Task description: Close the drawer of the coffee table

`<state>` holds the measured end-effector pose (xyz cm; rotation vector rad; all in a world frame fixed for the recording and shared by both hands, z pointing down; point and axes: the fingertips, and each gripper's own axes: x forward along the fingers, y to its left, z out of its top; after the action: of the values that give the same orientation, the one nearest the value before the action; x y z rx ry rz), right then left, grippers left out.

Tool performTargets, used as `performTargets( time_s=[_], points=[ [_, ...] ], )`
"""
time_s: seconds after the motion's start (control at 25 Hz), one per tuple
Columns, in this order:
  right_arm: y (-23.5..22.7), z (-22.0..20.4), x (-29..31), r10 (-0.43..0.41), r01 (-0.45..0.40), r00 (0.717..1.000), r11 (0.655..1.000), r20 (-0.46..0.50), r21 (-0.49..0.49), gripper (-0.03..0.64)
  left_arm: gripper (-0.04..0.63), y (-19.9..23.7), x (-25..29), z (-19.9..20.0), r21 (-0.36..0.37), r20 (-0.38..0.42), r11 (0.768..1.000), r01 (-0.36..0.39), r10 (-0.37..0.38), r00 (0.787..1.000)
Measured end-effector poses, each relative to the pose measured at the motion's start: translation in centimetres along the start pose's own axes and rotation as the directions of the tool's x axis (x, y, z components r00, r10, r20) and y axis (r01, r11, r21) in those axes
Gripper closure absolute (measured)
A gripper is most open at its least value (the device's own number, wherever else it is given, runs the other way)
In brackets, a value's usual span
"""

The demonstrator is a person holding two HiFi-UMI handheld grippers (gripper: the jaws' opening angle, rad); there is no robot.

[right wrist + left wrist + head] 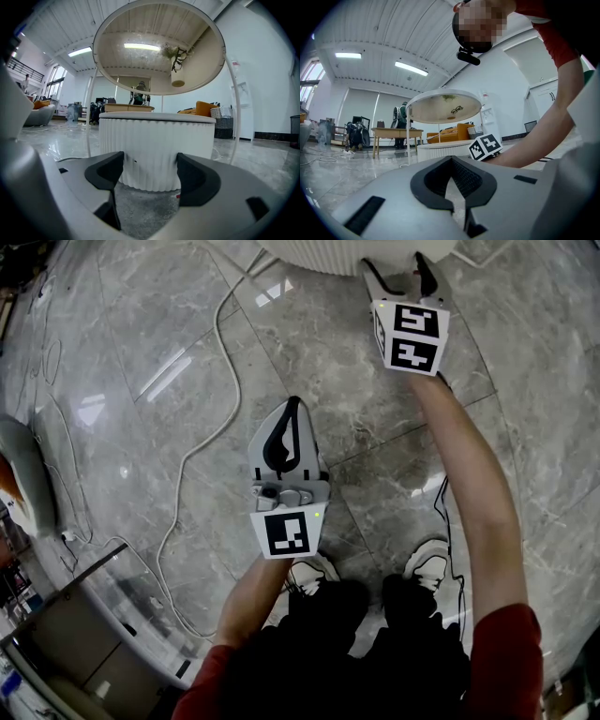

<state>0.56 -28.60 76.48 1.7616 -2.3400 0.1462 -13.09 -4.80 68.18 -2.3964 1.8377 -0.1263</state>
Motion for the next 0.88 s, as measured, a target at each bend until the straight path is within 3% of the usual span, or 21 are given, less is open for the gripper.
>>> performTargets(
  time_s=[0.44, 0.88],
  points=[
    [0.2, -0.8, -1.5, -0.004, 0.004, 1.0, 1.0, -0.007, 0.031, 0.278, 0.583, 0.5, -0.8, 0.9, -0.001, 0.018, 1.0, -0.01, 0.01, 1.0],
    [2.3, -4.2, -10.1, 0.06, -0.058, 0.998, 0.995, -0.013, 0.079, 0.278, 0.583, 0.8, -1.9, 1.3, 0.002, 0.016, 1.0, -0.013, 0.013, 1.0]
  ],
)
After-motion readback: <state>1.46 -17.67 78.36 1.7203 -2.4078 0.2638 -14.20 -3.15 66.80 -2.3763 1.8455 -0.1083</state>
